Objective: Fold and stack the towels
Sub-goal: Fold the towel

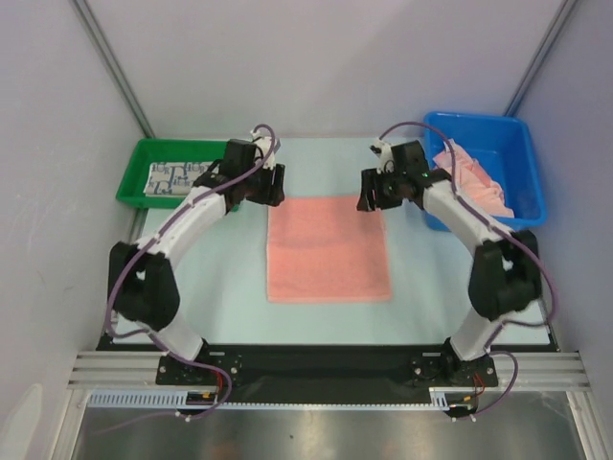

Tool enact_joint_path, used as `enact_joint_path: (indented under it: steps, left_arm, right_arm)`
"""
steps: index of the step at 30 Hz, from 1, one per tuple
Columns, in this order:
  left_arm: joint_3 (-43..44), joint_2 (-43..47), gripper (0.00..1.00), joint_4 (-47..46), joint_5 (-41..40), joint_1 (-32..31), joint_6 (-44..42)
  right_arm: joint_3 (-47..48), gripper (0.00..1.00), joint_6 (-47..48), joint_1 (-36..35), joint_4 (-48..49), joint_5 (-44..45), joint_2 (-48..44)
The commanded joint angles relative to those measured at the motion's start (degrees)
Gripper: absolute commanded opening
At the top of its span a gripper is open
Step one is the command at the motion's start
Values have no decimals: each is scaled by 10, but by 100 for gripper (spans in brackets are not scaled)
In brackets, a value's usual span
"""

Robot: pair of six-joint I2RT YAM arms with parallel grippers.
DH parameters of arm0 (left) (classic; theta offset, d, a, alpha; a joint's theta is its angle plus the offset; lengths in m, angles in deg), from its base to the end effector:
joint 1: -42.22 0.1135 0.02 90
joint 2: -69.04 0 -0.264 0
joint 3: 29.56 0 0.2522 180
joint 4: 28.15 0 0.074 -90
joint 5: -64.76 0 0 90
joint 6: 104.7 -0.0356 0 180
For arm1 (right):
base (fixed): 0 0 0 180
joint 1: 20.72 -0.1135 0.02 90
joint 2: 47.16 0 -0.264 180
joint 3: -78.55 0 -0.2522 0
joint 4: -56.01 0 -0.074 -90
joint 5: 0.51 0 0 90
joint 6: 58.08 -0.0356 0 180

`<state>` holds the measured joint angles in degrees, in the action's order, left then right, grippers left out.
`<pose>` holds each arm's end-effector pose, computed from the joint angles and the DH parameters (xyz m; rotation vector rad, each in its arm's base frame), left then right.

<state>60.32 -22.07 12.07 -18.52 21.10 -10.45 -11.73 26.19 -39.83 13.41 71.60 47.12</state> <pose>0.3336 -0.1333 0.2996 0.4001 2.2803 -0.3618 0.3408 0.1297 0.2776 -0.4296 2.3818 0.5751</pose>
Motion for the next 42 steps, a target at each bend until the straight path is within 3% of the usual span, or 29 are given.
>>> enact_joint_path:
  steps: [1,5,9,17,20,22,25,26,27,29,31,34,42]
  left_arm:
    - [54,-80,63,0,64,35,-116]
    - [142,-178,63,32,87,57,-187]
    - [223,-268,63,64,109,66,-225]
    - [336,-397,64,118,151,74,-281]
    - [358,-426,61,133,158,79,-289]
    - [363,-431,59,136,153,80,-292]
    - [370,-438,43,143,169,85,-299]
    - [374,-438,28,147,174,87,-302]
    - [378,-439,21,150,178,89,-304]
    - [401,-442,0,172,188,92,-314]
    - [427,-449,0,209,189,93,-317]
    - [475,-424,0,227,164,93,-307]
    - [418,-225,0,160,76,93,-274]
  right_arm:
    - [106,58,151,33,-63,-45,111]
    - [258,58,221,65,-130,-93,239]
    - [405,60,293,72,-200,-80,360]
    - [528,63,381,103,-289,-129,474]
    - [545,57,403,109,-299,-163,492]
    - [547,51,414,109,-300,-180,497]
    - [542,42,416,109,-286,-188,499]
    - [541,39,417,109,-284,-192,499]
    - [540,34,417,109,-279,-194,497]
    - [541,16,419,109,-270,-196,494]
    - [541,0,413,109,-249,-186,482]
    - [545,0,394,110,-219,-180,440]
    - [483,0,341,113,-99,-134,268]
